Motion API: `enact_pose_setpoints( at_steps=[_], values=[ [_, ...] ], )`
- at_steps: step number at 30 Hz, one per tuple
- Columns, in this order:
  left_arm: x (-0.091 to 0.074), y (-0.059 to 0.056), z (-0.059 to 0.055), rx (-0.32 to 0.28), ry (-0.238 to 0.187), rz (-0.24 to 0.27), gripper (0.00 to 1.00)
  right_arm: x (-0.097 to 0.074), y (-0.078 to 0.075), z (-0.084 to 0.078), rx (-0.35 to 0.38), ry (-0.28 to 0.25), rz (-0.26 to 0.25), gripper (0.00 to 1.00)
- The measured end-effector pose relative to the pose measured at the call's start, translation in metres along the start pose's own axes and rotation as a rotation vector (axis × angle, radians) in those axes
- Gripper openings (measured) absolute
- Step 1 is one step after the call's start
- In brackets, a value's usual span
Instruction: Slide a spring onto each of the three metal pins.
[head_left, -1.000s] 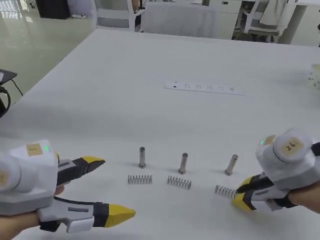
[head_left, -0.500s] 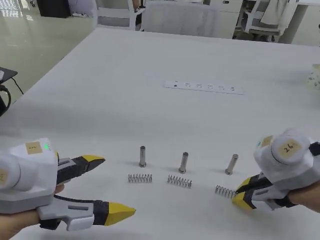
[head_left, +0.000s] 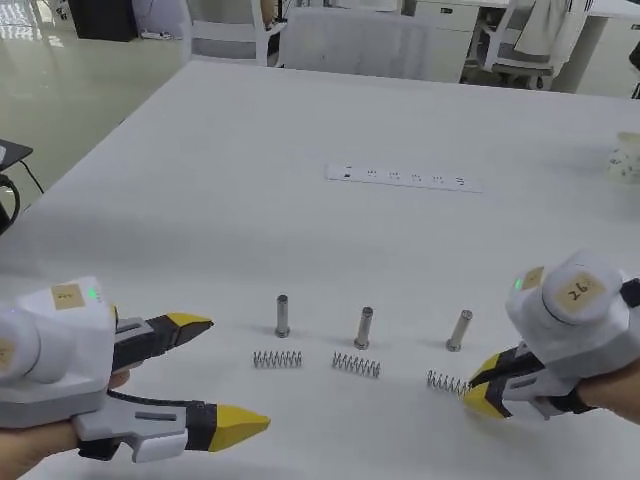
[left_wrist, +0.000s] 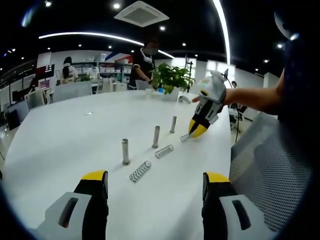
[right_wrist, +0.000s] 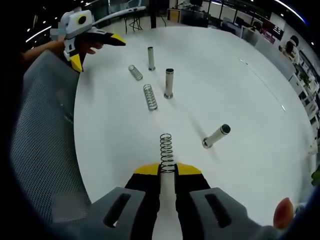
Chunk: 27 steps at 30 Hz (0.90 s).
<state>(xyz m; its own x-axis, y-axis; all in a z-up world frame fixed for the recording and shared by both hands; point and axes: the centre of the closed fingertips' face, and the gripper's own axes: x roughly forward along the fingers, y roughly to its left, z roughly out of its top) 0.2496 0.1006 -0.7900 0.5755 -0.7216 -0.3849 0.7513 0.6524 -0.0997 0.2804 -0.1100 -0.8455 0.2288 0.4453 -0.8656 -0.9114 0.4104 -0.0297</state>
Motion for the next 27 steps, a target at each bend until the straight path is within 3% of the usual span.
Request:
enact_pose_setpoints(
  at_steps=[18,27],
  values=[
    [0.003,-0.019,0.012,0.069,0.021,-0.090,0.61,-0.019,0.008,0.022,-0.052,-0.006,0.001,0.08],
    [0.003,-0.021,0.024,0.090,0.020,-0.124,0.54,-0.029,0.015,0.039,-0.082,-0.021,0.014,0.08]
  ],
)
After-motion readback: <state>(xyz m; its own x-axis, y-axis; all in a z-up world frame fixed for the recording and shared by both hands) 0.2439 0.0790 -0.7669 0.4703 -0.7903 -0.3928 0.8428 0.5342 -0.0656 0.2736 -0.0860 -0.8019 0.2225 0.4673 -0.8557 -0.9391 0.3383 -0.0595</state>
